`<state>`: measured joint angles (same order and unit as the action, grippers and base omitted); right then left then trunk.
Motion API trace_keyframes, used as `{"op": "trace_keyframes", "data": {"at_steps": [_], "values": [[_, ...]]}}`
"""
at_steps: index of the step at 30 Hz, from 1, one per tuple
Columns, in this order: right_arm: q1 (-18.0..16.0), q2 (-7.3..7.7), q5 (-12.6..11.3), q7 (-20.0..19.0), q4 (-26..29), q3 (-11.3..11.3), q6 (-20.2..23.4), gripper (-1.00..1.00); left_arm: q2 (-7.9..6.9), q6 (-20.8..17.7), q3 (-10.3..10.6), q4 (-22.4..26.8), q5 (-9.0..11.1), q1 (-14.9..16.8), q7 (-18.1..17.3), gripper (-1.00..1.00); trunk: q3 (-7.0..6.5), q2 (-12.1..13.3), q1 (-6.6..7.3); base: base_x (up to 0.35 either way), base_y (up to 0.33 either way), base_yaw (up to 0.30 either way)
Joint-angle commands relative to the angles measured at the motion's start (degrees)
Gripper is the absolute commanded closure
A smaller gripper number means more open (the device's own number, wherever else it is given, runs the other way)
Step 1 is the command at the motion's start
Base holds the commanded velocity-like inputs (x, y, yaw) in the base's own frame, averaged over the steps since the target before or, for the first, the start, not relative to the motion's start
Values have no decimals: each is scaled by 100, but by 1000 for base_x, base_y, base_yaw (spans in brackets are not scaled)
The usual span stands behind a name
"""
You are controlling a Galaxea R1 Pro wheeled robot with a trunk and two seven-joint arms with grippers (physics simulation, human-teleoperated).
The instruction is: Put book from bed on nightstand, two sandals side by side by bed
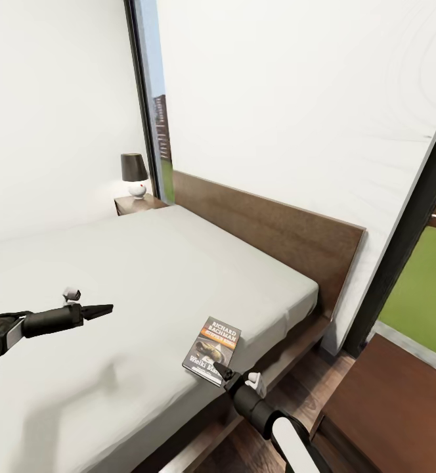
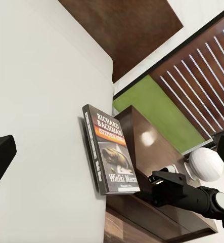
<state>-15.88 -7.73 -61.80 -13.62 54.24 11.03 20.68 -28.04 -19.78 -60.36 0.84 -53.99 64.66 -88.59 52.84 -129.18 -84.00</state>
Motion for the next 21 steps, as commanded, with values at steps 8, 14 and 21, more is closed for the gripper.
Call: {"op": "trace_keyframes", "data": {"at_steps": [8, 14, 21], "values": [[-2, -1, -27, -1, -6, -4, 23, -100, 0, -61, -39, 4, -59, 3, -26, -100, 5, -2, 1, 0, 0, 0], [-2, -6, -20, 0, -9, -4, 23, -100, 0, -61, -38, 4, -59, 3, -28, -100, 5, -2, 1, 0, 0, 0], [2, -9, -22, 0, -120, -4, 23, -100, 0, -61, -38, 4, -59, 3, -31, -100, 5, -2, 1, 0, 0, 0]]}}
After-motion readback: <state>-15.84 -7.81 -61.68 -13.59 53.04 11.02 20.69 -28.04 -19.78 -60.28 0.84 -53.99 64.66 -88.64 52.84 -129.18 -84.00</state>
